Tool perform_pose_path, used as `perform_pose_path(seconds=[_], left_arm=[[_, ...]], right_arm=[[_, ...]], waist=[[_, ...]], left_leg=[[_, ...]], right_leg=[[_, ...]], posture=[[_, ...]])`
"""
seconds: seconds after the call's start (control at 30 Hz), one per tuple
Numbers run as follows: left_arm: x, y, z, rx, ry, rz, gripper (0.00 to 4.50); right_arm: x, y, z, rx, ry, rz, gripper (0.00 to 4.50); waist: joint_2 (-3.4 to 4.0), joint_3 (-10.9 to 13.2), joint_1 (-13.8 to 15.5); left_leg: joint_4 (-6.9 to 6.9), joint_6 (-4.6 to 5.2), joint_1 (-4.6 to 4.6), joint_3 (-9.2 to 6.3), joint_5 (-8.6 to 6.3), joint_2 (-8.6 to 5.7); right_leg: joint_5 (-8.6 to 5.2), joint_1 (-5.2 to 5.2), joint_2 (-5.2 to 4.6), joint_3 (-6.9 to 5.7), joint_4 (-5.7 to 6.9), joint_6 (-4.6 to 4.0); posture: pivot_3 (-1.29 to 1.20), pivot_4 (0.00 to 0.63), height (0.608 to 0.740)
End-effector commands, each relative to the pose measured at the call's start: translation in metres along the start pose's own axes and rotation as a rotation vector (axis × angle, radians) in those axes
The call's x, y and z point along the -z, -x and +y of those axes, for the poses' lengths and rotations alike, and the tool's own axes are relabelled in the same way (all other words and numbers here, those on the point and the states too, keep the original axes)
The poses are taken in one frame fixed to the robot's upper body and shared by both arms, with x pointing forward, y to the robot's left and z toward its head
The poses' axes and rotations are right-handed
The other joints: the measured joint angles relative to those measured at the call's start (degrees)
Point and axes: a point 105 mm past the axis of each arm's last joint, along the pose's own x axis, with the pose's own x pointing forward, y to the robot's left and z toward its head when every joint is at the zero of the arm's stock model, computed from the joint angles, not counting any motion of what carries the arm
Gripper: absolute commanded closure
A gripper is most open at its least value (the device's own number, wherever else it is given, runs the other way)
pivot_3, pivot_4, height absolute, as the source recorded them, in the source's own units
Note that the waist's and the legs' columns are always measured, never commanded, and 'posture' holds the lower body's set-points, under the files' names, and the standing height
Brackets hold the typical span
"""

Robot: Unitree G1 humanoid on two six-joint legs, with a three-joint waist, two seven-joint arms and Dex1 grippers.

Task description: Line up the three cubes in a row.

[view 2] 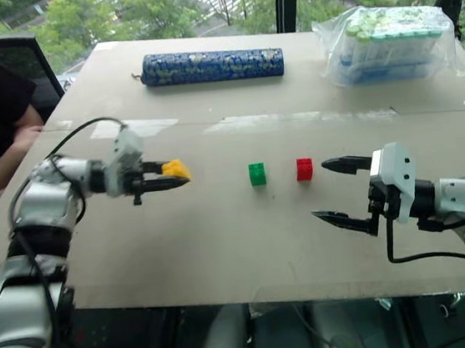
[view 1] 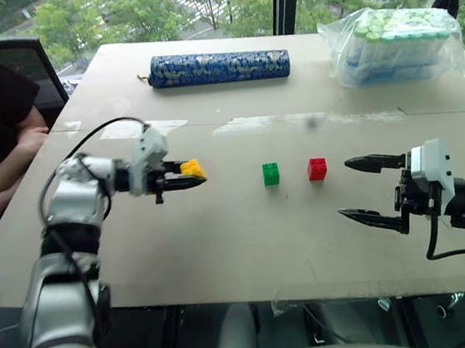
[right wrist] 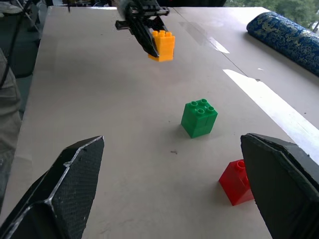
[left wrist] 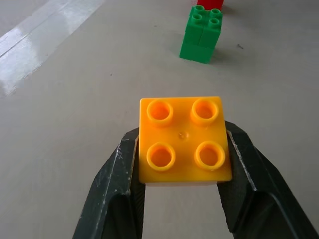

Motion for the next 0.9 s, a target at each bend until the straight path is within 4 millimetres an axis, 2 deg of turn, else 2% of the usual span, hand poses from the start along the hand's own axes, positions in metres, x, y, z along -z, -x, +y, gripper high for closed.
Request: perform_pose_path(seconds=[0.03,0.17,0.57,0.9], left_arm=[[-0.004,-0.004,0.006,0.037,-0.070,0.032,3.17],[-0.007,-0.016,0.007,0.089,-0.108,0.050,3.17],[0.001,-0.027,0.002,0.165,-0.170,0.128,3.17],[0.001,-0.032,0.004,0.154,-0.183,0.144,3.17]], right_arm=[[-0.009,0.001,-0.002,0.001,0.044,-0.018,0.00],[-0.010,0.001,0.002,0.012,0.044,-0.017,0.00],[-0.009,0.005,0.005,0.053,0.036,0.000,0.00],[-0.009,0.009,0.008,0.066,0.034,0.010,0.00]], waist=[[0.00,0.00,-0.54],[0.00,0.00,-1.01],[0.00,0.01,-1.22],[-0.01,0.01,-1.22]], left_leg=[[0.00,0.00,0.01,0.03,0.00,0.01],[-0.15,0.01,-0.06,0.02,-0.01,0.02],[-0.12,0.01,-0.04,-0.02,0.00,0.01],[-0.11,0.01,-0.04,-0.03,0.00,0.01]], right_leg=[[0.00,-0.01,0.01,0.04,-0.04,0.00],[0.00,-0.08,0.02,0.03,-0.19,0.00],[0.00,-0.06,0.01,0.00,-0.07,0.00],[0.00,-0.06,0.01,0.00,-0.04,0.00]], posture=[[0.00,0.150,0.740],[0.00,0.150,0.740],[0.00,0.150,0.740],[0.00,0.150,0.740]])
